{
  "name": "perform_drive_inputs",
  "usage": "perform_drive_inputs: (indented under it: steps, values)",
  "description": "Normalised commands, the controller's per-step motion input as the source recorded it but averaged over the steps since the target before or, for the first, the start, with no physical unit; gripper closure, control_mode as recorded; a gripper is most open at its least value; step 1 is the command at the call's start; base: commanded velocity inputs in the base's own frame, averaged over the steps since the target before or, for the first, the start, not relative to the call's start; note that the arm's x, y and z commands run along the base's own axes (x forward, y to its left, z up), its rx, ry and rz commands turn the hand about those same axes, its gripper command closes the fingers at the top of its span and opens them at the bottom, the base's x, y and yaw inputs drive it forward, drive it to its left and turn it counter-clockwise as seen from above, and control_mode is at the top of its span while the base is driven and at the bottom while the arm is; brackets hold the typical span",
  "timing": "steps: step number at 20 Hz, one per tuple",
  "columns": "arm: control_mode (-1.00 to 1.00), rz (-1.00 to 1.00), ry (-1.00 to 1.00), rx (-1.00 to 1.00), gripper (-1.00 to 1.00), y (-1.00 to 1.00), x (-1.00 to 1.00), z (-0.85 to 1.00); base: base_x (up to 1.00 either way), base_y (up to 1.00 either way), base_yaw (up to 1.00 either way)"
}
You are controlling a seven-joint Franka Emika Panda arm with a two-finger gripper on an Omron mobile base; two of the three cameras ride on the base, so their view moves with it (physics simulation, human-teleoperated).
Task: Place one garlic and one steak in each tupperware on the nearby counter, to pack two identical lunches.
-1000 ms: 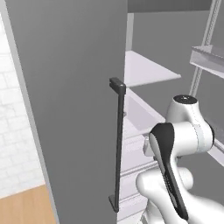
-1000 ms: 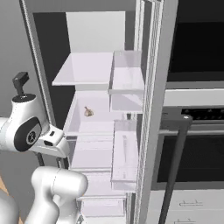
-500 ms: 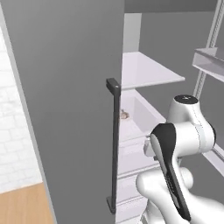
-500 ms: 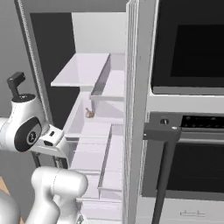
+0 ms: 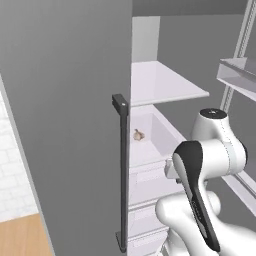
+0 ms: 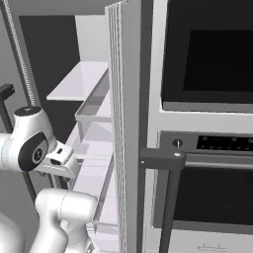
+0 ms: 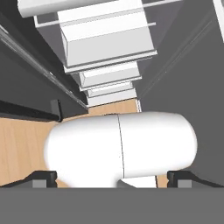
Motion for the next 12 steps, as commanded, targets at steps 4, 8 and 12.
perform_drive_inputs:
  steps: [4, 8, 12]
  values:
    - [1.0, 0.0, 0.0, 0.0, -1.0, 0.0, 0.0, 0.0, 0.01, -0.07, 0.01]
    - [1.0, 0.0, 0.0, 0.0, -1.0, 0.0, 0.0, 0.0, 0.0, 0.07, 0.01]
    - [-1.0, 0.28, -0.24, 0.0, -1.0, -0.14, 0.0, 0.28, 0.01, 0.0, 0.05]
